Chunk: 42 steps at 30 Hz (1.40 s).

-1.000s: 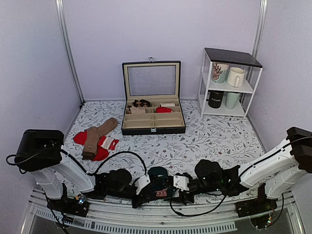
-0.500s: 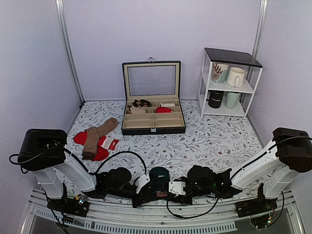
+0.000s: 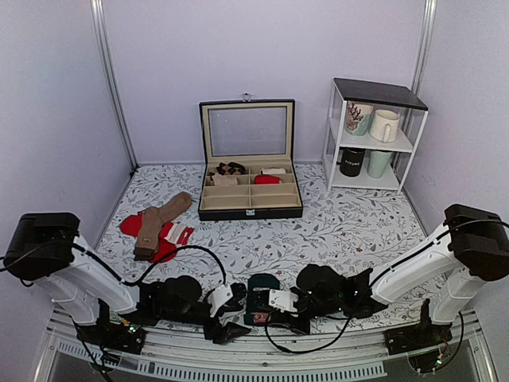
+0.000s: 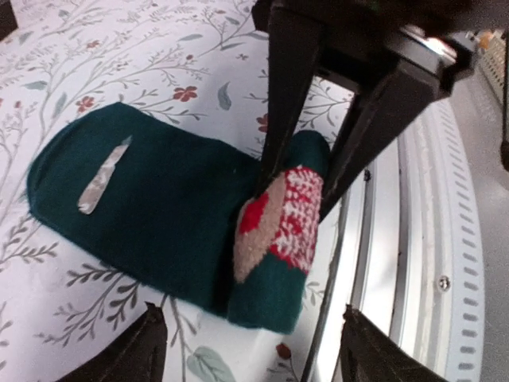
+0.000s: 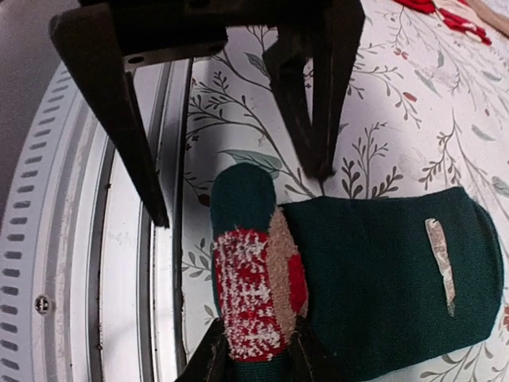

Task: Roll the socks
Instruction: Roll the sock at the center of the board.

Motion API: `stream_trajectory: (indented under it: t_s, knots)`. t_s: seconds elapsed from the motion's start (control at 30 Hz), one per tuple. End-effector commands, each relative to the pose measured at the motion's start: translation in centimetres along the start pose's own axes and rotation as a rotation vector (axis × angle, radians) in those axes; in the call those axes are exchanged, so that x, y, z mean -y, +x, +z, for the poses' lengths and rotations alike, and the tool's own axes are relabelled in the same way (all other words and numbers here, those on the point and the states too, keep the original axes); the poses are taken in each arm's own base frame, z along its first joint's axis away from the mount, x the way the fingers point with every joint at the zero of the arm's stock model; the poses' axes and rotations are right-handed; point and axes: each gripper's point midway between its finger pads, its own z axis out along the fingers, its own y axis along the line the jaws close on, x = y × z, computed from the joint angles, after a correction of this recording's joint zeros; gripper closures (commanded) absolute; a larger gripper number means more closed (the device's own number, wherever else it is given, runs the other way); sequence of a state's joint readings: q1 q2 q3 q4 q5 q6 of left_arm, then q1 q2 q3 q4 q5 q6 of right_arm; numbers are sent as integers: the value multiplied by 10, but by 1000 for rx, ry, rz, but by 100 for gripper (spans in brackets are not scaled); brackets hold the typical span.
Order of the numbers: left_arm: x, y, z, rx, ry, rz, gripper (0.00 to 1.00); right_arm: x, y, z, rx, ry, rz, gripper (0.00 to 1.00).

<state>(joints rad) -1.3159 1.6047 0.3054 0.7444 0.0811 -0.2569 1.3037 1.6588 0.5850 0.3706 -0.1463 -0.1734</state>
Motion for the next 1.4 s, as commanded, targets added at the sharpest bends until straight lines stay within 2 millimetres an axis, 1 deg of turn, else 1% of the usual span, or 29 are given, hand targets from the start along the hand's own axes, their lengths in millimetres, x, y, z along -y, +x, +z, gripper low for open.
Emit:
stream_trajectory:
  t_s: [0.0, 0.07, 0.13, 0.17, 0.23, 0.37, 0.47, 0.53, 0.6, 0.67, 0.7, 0.83, 0.87, 0.9, 0.93, 0.97, 1.0, 1.13, 1.2, 1.3, 1.37]
  knots:
    - [-7, -8, -21, 24, -160, 178, 23, -13, 41, 5, -171, -151, 241, 76]
    - [-1, -24, -27, 74, -170, 241, 22, -15, 44, 6, -195, -208, 312, 75]
    - [1, -33, -29, 96, -182, 300, 23, -15, 48, 8, -220, -263, 398, 75]
    - [1, -35, -27, 98, -186, 321, 24, -13, 48, 9, -230, -287, 438, 75]
    - [1, -36, -23, 93, -188, 347, 25, -11, 58, 13, -271, -321, 519, 76]
    - [-1, -27, -11, 65, -189, 361, 28, -14, 69, 17, -317, -358, 588, 76]
    - [-4, -17, -5, 48, -198, 355, 28, -18, 72, 16, -329, -381, 603, 76]
    - [-5, -15, -2, 48, -197, 356, 31, -20, 72, 16, -333, -387, 609, 76]
    - [-5, -15, 0, 47, -197, 359, 39, -21, 73, 16, -338, -396, 617, 76]
    - [-5, -15, 4, 37, -193, 362, 50, -21, 75, 16, -345, -393, 620, 76]
    - [-4, -16, 6, 37, -189, 361, 54, -21, 75, 16, -347, -395, 621, 76]
    - [1, -18, 6, 47, -169, 352, 58, -21, 77, 17, -357, -389, 630, 76]
    - [1, -17, 7, 45, -163, 352, 61, -21, 78, 17, -360, -388, 631, 76]
    - [2, -17, 7, 43, -161, 353, 66, -21, 79, 17, -362, -388, 632, 75]
    - [3, -16, 7, 38, -151, 354, 80, -21, 79, 17, -363, -385, 633, 75]
    - [4, -14, 7, 34, -144, 354, 96, -20, 79, 18, -363, -382, 635, 75]
    - [5, -13, 8, 31, -136, 349, 100, -19, 79, 18, -363, -380, 637, 75]
    - [10, -9, 10, 15, -101, 330, 100, -14, 77, 20, -363, -353, 638, 72]
    - [9, -2, 11, -12, -95, 307, 100, -10, 70, 20, -343, -335, 622, 69]
    - [8, 7, 9, -50, -84, 240, 100, 3, 49, 14, -261, -277, 570, 61]
    - [6, 14, 5, -76, -74, 181, 100, 14, 26, 5, -148, -222, 504, 56]
